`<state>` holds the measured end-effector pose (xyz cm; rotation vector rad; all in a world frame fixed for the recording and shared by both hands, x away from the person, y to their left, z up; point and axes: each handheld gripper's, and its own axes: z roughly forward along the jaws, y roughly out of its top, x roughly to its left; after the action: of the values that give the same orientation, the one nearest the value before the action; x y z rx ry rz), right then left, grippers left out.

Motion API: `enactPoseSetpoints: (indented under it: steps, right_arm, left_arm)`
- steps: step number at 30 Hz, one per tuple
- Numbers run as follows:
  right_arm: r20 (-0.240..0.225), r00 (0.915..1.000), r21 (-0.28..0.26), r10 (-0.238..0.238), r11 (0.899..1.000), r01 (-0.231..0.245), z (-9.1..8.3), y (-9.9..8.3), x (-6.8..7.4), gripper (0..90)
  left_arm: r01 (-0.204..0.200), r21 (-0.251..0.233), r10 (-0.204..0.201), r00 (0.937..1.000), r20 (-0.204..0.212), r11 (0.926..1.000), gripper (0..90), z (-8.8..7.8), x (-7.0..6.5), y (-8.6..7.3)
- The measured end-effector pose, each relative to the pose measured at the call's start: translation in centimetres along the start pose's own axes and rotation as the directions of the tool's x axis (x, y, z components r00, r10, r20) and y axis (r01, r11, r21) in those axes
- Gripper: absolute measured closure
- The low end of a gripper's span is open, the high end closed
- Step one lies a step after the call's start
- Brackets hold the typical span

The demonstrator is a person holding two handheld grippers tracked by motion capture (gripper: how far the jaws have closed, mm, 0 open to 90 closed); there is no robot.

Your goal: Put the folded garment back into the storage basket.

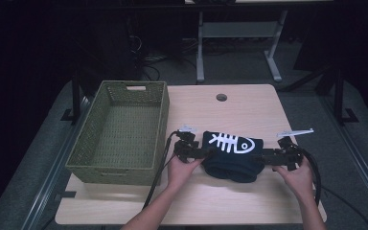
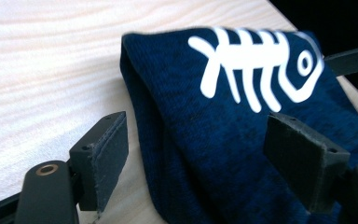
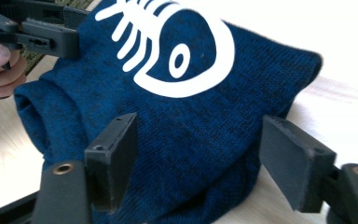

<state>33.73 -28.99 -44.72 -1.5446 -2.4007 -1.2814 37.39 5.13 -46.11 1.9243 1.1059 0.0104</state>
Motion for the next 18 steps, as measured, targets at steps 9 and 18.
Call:
enactPoseSetpoints:
  steps: [9, 18]
  right_arm:
    - [0.018, 0.9983, -0.005, 0.055, 0.998, -0.055, 1.1, -0.5, -0.8, 32.0]
    - [0.035, 0.9982, 0.003, 0.048, 0.999, -0.048, 1.6, -0.8, -0.5, 34.8]
  left_arm:
    - [0.007, 0.05, -0.007, 1.0, 0.003, 0.9987, 24.7, 1.2, 0.3, -0.3]
    - [0.0, 0.053, -0.001, 0.9995, 0.031, 0.9986, 31.5, 1.4, 0.2, -0.3]
